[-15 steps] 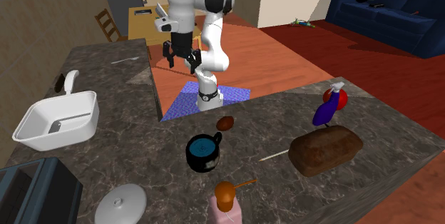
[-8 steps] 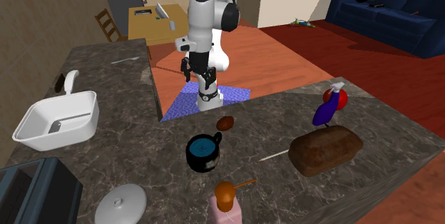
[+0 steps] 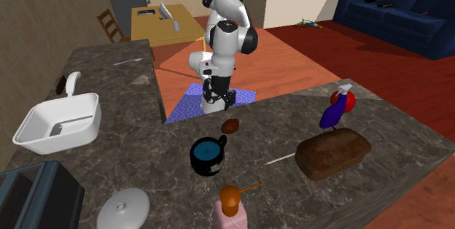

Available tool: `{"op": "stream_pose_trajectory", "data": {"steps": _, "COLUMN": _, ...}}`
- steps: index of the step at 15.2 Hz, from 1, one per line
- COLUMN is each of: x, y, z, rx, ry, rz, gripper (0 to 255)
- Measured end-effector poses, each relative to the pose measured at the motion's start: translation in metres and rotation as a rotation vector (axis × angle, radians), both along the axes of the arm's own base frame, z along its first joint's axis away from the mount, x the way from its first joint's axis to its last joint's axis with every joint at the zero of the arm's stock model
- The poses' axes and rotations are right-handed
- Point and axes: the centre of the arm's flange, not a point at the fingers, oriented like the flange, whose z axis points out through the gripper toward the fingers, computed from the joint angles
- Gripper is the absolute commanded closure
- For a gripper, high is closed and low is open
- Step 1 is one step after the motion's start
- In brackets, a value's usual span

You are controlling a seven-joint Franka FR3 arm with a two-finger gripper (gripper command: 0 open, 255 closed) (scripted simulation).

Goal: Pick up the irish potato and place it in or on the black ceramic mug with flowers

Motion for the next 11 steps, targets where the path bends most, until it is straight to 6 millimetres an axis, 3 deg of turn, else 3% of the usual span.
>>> {"op": "stream_pose_trajectory", "data": {"steps": 7, "x": 0.006, "y": 0.053, "z": -0.071, "rx": 0.003, "ry": -0.023, "rz": -0.12, "gripper": 0}}
{"op": "stream_pose_trajectory", "data": {"steps": 11, "x": 0.008, "y": 0.057, "z": -0.094, "rx": 0.004, "ry": -0.026, "rz": -0.135, "gripper": 0}}
